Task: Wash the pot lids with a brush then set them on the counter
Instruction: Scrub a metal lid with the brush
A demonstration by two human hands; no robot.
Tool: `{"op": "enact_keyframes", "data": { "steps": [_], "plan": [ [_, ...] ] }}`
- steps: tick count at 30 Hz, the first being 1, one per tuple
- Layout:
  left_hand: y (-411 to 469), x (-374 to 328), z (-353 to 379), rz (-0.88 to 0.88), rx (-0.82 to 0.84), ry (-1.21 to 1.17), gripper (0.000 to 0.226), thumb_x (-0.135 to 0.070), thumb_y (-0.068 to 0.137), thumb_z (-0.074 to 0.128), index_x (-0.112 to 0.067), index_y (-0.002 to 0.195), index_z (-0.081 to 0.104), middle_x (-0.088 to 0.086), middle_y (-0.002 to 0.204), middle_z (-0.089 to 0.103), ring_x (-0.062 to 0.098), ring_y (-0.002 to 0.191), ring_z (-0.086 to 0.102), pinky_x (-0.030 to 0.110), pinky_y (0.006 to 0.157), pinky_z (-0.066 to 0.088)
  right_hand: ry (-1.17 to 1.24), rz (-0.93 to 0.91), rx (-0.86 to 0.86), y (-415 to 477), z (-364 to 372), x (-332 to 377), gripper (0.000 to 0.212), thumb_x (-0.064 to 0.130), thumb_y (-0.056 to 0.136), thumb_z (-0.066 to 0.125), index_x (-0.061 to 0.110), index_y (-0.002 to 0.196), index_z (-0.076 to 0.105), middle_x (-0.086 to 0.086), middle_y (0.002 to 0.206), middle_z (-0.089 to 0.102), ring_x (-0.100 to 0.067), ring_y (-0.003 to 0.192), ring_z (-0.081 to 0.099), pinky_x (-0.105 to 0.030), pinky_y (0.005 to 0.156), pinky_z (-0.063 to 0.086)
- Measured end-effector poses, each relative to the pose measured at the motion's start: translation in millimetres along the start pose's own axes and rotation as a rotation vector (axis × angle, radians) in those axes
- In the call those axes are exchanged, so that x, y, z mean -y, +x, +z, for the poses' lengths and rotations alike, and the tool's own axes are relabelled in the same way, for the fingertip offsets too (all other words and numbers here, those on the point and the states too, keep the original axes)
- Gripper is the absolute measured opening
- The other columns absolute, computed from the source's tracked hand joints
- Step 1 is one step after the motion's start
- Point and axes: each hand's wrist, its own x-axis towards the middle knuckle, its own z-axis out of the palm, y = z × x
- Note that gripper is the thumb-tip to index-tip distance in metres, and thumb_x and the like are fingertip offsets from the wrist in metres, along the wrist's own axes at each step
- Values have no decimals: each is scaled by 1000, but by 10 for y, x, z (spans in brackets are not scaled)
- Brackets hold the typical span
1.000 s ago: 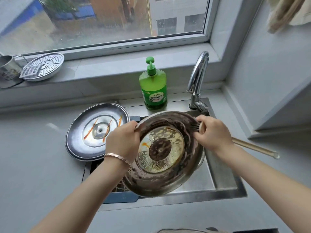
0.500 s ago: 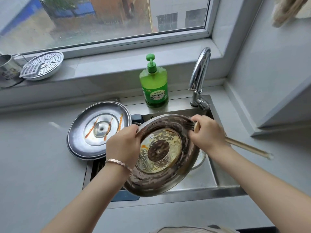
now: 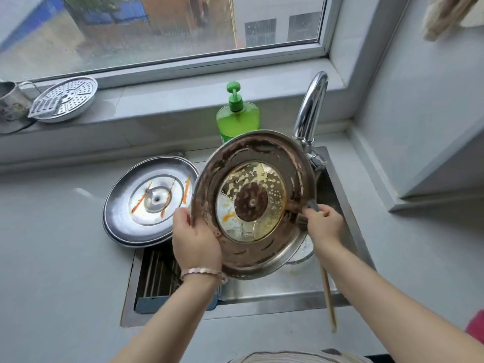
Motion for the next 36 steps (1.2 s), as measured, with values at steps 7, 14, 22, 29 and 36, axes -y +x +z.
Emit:
{"op": "enact_keyframes", "data": {
  "steps": [7,14,22,29,36],
  "plan": [
    [274,159,-325,240,480,123,6,-17,88,55,-12,84,58,14,70,60,14,61,54,34,61,47,-273,-821,-95,6,-171,382,18,9,70,55,6,81,68,-2,67,58,-7,60,45,-9,55,36],
    [297,-218,2,936,421,744,14,-12,72,60,-10,59,55,0,40,48,23,30,45,20,32,26,-640,-1463,324,-210,53,526,26,19,71,51,7,83,70,-7,73,64,-22,61,64,-29,55,56],
    [253,21,-55,671,238,380,27,-18,79,41,-8,60,58,0,44,48,18,38,39,24,39,32,-385,-785,97,25,-211,289,15,5,73,62,14,84,68,3,71,61,-15,67,55,-12,61,40],
    [4,-13,77,-15,-93,-47,28,2,87,47,-16,66,46,-5,61,44,18,60,37,31,57,31,64,105,86,94,-97,-284,44,14,79,69,1,119,56,-11,97,64,-24,90,60,-41,86,51],
    [0,357,-77,-300,164,-60,16,-24,97,46,-16,91,60,4,92,64,20,88,57,30,77,43,-176,-526,-119,30,-188,50,17,-3,75,61,3,89,66,-3,71,60,-5,58,47,-1,52,36]
  ]
}}
